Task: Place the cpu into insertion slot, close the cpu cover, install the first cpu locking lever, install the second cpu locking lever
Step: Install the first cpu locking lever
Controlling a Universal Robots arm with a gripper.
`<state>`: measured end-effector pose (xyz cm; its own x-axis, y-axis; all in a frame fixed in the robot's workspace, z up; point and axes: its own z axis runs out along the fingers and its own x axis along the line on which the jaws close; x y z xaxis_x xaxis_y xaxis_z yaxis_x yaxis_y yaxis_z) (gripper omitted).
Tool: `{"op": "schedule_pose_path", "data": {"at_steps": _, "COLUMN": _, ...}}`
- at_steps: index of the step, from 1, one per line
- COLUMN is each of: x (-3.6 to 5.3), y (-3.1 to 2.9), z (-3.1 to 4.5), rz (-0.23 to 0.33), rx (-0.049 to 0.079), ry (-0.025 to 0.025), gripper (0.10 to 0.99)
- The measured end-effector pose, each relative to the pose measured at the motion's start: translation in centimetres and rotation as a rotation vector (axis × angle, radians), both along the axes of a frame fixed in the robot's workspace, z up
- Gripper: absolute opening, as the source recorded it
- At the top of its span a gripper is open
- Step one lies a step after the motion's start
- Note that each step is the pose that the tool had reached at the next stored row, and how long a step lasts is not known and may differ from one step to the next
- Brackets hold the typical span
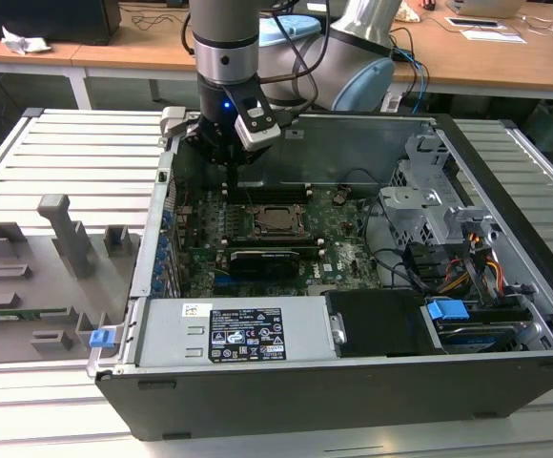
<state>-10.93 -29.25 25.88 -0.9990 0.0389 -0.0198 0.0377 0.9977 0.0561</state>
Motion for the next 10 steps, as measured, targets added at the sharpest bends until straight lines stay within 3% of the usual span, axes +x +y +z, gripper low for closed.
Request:
{"op": "schedule_pose_path", "data": {"at_steps": 3, "x": 0.08, "y": 0.07, "z": -0.01, "rz": 0.000, "rx": 0.000, "ry": 0.0001, "gripper": 0.106}}
{"op": "schedule_pose_path", "data": {"at_steps": 10, "x": 1.33, "y": 0.17, "z": -0.02, "rz": 0.000, "rx": 0.000, "ry": 0.0030, "gripper": 0.106}}
